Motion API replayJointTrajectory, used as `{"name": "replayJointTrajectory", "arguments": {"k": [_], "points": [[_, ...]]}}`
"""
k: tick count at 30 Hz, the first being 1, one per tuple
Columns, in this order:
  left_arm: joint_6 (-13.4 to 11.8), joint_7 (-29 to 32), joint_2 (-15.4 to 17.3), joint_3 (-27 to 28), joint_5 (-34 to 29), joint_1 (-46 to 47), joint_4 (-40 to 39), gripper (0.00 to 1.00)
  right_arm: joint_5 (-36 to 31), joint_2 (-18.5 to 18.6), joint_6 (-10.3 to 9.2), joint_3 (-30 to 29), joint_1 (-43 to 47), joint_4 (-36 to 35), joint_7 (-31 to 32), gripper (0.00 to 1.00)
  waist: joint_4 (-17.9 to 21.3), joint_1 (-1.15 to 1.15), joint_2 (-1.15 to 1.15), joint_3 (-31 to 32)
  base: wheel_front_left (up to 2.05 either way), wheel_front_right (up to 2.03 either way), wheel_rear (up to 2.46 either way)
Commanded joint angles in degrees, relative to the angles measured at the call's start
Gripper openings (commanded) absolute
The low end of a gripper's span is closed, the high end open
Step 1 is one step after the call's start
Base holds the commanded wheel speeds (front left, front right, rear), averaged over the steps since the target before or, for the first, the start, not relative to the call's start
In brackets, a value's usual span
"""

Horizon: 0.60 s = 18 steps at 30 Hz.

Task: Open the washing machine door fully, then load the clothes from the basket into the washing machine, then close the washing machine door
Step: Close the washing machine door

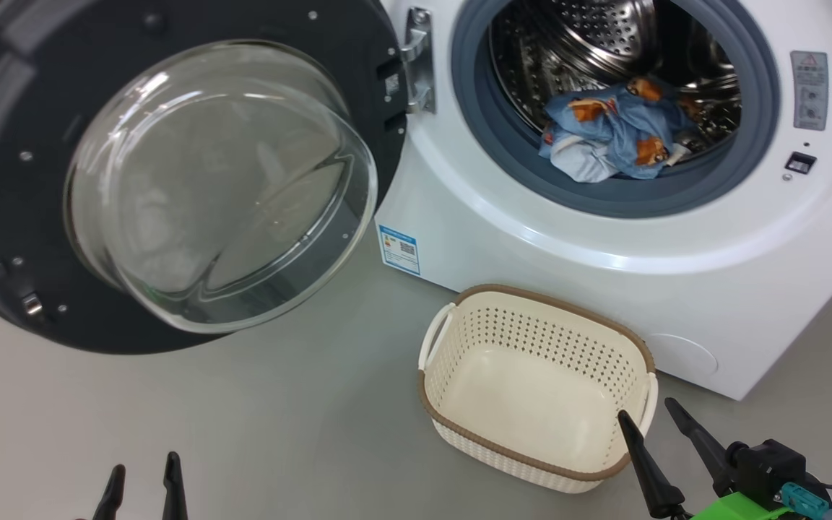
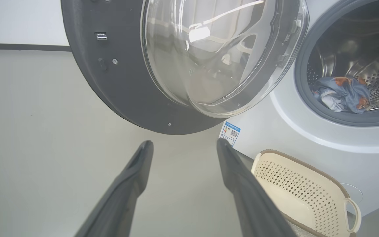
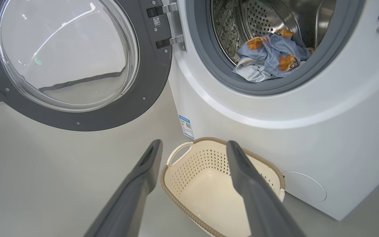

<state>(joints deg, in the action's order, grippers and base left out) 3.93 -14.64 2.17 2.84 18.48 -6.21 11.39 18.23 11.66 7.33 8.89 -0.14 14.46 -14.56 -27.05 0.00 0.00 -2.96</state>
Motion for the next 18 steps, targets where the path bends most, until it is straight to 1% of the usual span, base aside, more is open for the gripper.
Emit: {"name": "replayJointTrajectory", "arguments": {"k": [1, 10, 12, 13, 14, 15, 16, 18], "points": [[-0.3, -0.4, 0.7, 1.7, 0.1, 0.6, -1.8, 1.0, 0.3, 0.6, 0.16, 1.5, -1.9, -1.1, -0.4, 1.0, -1.3, 0.0, 0.0, 1.0, 0.0, 0.0, 0.0], [-0.5, -0.4, 0.7, 2.0, 0.2, 0.1, -2.9, 1.0, 0.5, 0.6, 0.16, 2.2, -1.7, -1.1, -0.4, 1.0, -1.8, 0.0, 0.0, 1.1, 0.0, 0.0, 0.0], [-0.5, -0.4, 0.7, 2.1, 1.8, 0.2, -3.1, 1.0, 0.6, 0.6, 0.16, 2.2, -1.7, -1.0, -0.4, 1.0, -1.7, 0.0, 0.0, 1.0, 0.0, 0.0, 0.0], [-0.4, -0.4, 0.7, 2.3, 3.2, 0.4, -3.2, 0.91, 0.6, 0.6, 0.16, 2.2, -1.6, -1.1, -0.4, 1.0, -1.6, 0.0, 0.0, 1.0, 0.0, 0.0, 0.0], [-0.3, -0.4, 0.7, 2.5, 3.6, 0.7, -3.5, 0.4, 0.6, 0.6, 0.16, 2.0, -1.6, -1.1, -0.4, 1.0, -1.6, 0.0, 0.0, 0.9, 0.0, 0.0, 0.0], [-0.2, -0.4, 0.7, 2.8, 3.6, 1.0, -4.1, 0.13, 0.6, 0.6, 0.16, 1.9, -1.4, -1.1, -0.4, 1.0, -1.5, 0.0, 0.0, 0.9, 0.0, 0.0, 0.0], [0.0, -0.4, 0.7, 3.4, 4.0, 1.3, -4.8, 0.0, 0.6, 0.4, 0.16, 1.7, -1.3, -1.1, -0.4, 1.0, -1.4, 0.0, 0.0, 0.9, 0.0, 0.0, 0.0], [0.3, -0.4, 0.7, 5.3, 4.2, 2.4, -6.8, 0.0, 0.5, 0.2, 0.16, 1.3, -0.9, -1.3, -0.4, 1.0, -1.2, 0.0, 0.0, 0.6, 0.0, 0.0, 0.0]]}}
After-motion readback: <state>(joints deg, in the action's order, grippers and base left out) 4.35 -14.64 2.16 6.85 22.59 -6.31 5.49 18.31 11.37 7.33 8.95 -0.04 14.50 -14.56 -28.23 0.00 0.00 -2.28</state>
